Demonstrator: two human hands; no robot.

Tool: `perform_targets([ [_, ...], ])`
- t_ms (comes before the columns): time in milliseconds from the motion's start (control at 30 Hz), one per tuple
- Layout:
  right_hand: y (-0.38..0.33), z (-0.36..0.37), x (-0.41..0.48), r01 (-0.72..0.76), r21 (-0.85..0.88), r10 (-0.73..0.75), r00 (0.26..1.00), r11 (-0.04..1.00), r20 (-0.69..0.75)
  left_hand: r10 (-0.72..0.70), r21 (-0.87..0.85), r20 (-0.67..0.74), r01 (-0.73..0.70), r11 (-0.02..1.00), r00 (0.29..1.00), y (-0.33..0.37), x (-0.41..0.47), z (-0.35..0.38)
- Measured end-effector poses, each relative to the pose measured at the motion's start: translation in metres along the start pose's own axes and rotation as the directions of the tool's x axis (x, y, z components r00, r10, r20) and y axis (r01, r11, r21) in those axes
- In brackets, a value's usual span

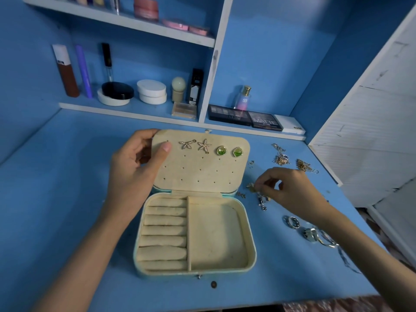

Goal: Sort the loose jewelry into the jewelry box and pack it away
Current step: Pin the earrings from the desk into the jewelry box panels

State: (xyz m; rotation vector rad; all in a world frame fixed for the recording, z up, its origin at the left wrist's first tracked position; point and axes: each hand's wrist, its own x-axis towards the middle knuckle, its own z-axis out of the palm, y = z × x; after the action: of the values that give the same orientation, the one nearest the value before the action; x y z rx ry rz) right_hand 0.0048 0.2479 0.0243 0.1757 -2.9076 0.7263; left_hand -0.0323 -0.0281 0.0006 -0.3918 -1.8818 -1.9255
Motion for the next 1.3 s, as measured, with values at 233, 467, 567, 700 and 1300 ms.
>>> perform_targets([
  [233,-0.007,-0.002,-0.001,-0.087,0.146,0.080,0.995,0.986,0.052,-0.008,-0.005,0.001,0.008,1.000,1.000,0.003,-0.001,0.002],
  [467,-0.005,0.000,0.002,-0.173,0.294,0.173,0.985,0.940,0.024,-0.001,-0.007,-0.003,0.001,1.000,1.000,0.004,-0.001,0.001],
  [567,-0.008,-0.002,0.001,-0.228,0.437,0.237,0.971,0.870,0.036,0.000,-0.010,0.004,0.000,1.000,1.000,0.003,-0.001,0.001],
  [700,-0.022,-0.008,-0.005,-0.252,0.723,0.273,0.958,0.643,0.092,0.002,-0.010,0.013,-0.002,1.000,1.000,0.004,-0.002,0.001],
  [1300,-0.130,0.034,0.005,0.099,0.613,-0.060,0.995,0.784,-0.084,-0.019,-0.007,0.023,0.019,1.000,1.000,0.007,-0.002,0.000],
])
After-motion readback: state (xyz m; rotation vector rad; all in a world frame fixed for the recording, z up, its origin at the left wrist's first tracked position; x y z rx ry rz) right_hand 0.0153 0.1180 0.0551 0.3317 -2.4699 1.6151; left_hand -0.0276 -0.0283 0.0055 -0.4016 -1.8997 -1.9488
